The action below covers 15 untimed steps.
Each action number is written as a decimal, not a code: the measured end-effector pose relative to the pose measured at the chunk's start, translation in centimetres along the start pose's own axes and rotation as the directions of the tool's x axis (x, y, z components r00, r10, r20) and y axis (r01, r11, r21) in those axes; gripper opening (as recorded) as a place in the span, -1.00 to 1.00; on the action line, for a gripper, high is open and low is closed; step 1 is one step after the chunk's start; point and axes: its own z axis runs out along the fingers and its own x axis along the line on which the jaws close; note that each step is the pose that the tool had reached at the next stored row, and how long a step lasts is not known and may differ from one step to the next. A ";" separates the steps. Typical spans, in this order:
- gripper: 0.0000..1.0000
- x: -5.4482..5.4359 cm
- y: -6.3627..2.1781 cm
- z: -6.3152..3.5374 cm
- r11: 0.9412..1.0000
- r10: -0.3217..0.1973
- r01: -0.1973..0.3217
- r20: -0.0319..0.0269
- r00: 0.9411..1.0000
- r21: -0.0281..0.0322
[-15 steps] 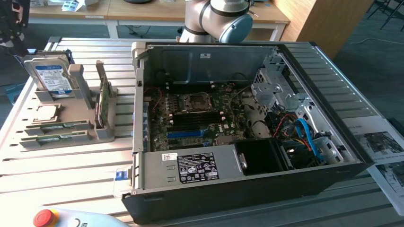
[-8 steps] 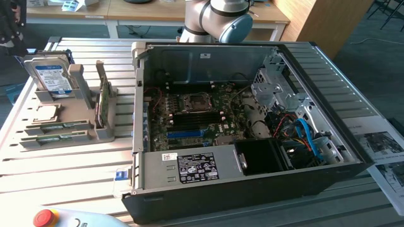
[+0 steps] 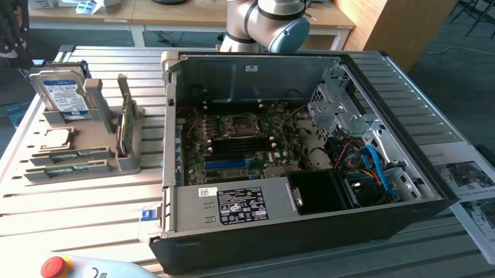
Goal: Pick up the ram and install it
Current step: 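Pick up the ram and move it above insertion slot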
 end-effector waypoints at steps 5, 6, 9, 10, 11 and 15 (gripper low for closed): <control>-0.79 0.0 0.00 0.00 0.998 -0.066 0.066 -0.003 0.998 -0.002; -0.79 0.0 0.00 0.00 0.997 -0.079 0.079 -0.004 0.997 -0.002; -0.79 0.0 0.00 0.00 0.993 -0.117 0.117 -0.005 0.993 -0.003; -0.79 0.0 0.00 0.00 0.992 -0.129 0.129 -0.006 0.992 -0.003; -0.79 0.0 0.00 0.00 0.990 -0.141 0.141 -0.006 0.990 -0.004; -0.79 0.0 0.00 0.00 0.985 -0.175 0.175 -0.008 0.985 -0.005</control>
